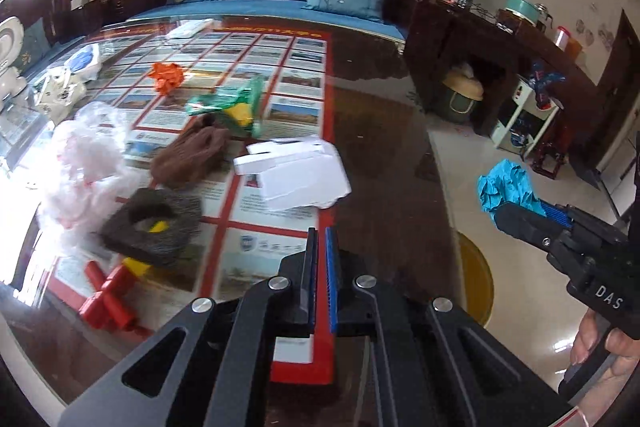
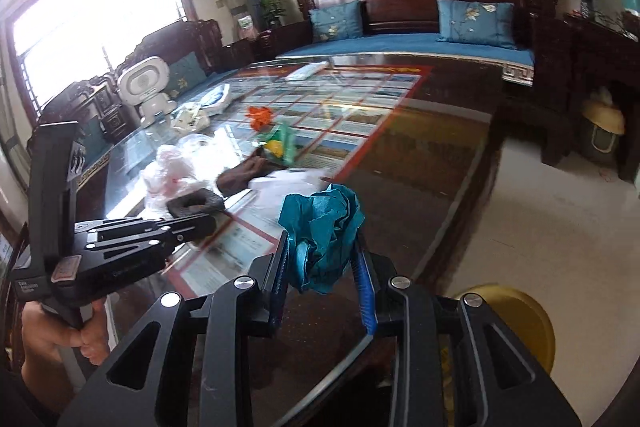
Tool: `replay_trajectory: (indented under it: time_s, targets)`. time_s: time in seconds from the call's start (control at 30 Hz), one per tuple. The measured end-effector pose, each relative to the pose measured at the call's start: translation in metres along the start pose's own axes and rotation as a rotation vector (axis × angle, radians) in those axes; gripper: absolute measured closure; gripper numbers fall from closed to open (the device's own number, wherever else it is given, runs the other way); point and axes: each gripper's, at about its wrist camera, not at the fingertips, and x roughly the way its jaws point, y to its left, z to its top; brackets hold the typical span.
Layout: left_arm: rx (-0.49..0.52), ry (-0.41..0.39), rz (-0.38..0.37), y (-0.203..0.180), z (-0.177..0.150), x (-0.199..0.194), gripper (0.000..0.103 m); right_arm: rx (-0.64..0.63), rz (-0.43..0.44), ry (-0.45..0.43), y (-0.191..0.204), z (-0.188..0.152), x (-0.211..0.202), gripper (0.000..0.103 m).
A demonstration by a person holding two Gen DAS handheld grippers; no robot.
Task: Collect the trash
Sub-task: 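Carry the teal cloth in the right tool over the yellow bucket while the left tool follows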
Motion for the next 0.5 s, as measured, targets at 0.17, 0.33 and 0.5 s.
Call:
replay_trajectory:
  time_s: [0.17,0.33,0.5]
  targets:
    - [0.072,0.065,-0.115,-0.073,0.007,0.046,0.099,0.102,-0.147,0.031,-0.074,-0.029,-0.018,0.074]
    - [0.129,0.150,-0.214,-0.144,0.010,0.094,0.099,0.202,-0.237,0.096,-0.137,-0.062,-0.020,0.073]
    - [0.165,0.243,-0.276,-0.197,0.008,0.137,0.099,0.254,-0.257,0.130,-0.172,-0.078,-0.016,0.073]
